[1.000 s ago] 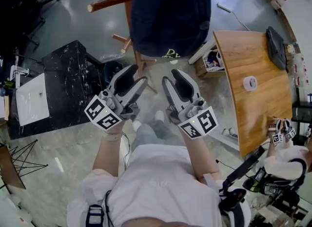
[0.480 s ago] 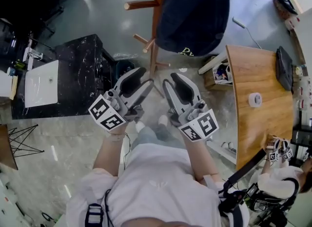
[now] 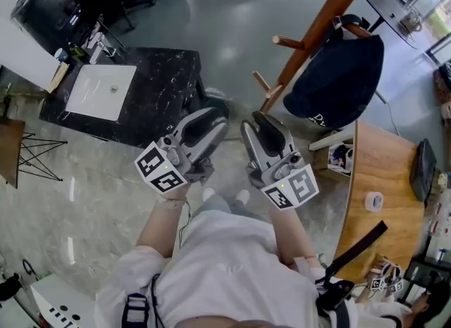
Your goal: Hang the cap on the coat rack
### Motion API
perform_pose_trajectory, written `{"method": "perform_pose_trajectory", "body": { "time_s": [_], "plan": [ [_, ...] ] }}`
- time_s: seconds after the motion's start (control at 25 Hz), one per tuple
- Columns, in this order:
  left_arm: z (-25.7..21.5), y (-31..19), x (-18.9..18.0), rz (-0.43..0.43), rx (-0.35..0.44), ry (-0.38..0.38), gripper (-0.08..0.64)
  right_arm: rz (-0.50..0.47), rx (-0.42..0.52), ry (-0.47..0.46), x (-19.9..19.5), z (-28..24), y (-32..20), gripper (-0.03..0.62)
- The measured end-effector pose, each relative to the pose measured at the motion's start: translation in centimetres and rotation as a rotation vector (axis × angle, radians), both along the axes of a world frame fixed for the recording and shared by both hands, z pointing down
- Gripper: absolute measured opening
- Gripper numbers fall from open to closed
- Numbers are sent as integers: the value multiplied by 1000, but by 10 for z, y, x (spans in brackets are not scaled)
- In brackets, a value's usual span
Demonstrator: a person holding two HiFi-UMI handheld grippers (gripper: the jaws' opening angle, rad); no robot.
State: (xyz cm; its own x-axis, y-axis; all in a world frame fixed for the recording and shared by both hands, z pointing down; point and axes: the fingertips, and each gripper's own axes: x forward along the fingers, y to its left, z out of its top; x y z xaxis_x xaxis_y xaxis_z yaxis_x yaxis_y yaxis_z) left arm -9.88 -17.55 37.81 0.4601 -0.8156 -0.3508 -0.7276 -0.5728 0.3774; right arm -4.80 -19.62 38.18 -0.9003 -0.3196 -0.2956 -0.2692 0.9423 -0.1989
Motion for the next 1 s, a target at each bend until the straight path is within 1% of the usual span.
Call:
{"method": "perform_pose_trajectory", "body": {
  "time_s": [0.24,0.36,0.64,0.8,1.0],
  "plan": [
    [-24,31,-42,-141,28,-15,115,-159,27,-12,-51,-23,24,124],
    [-32,40,-51,-190,32,-16,106,-223,29,-9,-67,-30,34,123],
    [-40,72,-82,-274,25,-25,98,-352,42,4,-114,-39,68,104],
    [-36,85,-91,-308,7,-23,89,-400,23,24,-130,-33,82,94],
    [-33,97,-99,-330,-4,-27,71,-439,13,50,-144,-25,97,81]
  ]
}}
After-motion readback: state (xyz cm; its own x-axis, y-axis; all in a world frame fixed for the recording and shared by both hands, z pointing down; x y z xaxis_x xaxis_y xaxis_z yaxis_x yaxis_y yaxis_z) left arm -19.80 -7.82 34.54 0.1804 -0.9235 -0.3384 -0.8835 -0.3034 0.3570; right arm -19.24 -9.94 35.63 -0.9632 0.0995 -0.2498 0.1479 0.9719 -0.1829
